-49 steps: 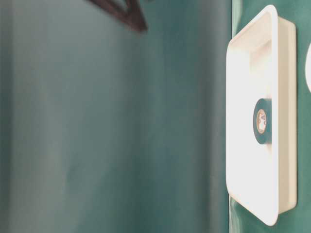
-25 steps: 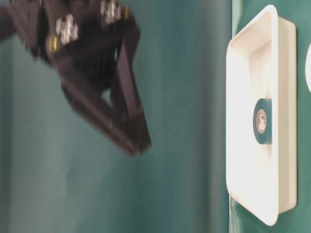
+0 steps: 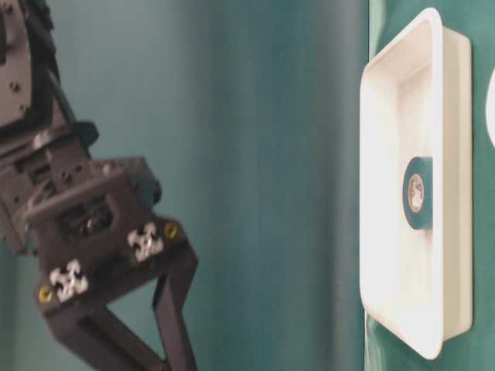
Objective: Pick up the tape from a random location and place it into the white case.
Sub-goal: 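Move the open right gripper over the orange tape roll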
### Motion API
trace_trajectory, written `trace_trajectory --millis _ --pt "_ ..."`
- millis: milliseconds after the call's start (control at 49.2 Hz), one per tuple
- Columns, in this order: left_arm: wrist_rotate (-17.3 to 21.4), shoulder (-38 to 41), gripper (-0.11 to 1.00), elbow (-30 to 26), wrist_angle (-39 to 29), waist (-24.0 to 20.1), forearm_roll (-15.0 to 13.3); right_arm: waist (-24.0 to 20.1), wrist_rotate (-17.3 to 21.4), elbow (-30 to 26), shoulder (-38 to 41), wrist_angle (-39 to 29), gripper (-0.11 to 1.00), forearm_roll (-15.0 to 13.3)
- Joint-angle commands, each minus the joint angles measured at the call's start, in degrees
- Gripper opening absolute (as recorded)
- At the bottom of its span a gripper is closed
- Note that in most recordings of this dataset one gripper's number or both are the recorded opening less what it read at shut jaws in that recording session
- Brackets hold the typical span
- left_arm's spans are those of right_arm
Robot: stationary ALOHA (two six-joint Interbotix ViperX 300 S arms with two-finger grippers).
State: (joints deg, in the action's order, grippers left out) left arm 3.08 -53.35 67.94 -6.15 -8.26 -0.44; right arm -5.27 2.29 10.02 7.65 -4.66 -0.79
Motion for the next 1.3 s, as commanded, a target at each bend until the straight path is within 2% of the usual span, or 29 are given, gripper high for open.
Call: trace_trajectory --millis 0,366,590,834,1281 --pt "0.00 0.44 0.97 -0.53 0.09 0.00 -0.09 -0.18 0.00 -2.46 -0.26 0.00 0.91 -0.18" --pt "0.00 0.44 0.97 -0.53 0.00 0.00 -0.09 -0.09 0.35 -2.81 0.18 -0.62 0.91 -0.09" --pt "0.00 0.44 0.97 -0.53 0.00 0.00 -0.09 -0.09 1.14 -3.78 0.62 -4.31 0.91 0.18" --pt "0.00 0.44 0.97 -0.53 -0.09 -0.09 0.00 0.70 3.87 -9.76 3.78 -16.52 0.90 0.09" --pt "0.00 0.44 0.97 -0.53 -0.70 0.00 0.00 1.32 3.96 -21.71 9.67 -37.71 0.90 0.09"
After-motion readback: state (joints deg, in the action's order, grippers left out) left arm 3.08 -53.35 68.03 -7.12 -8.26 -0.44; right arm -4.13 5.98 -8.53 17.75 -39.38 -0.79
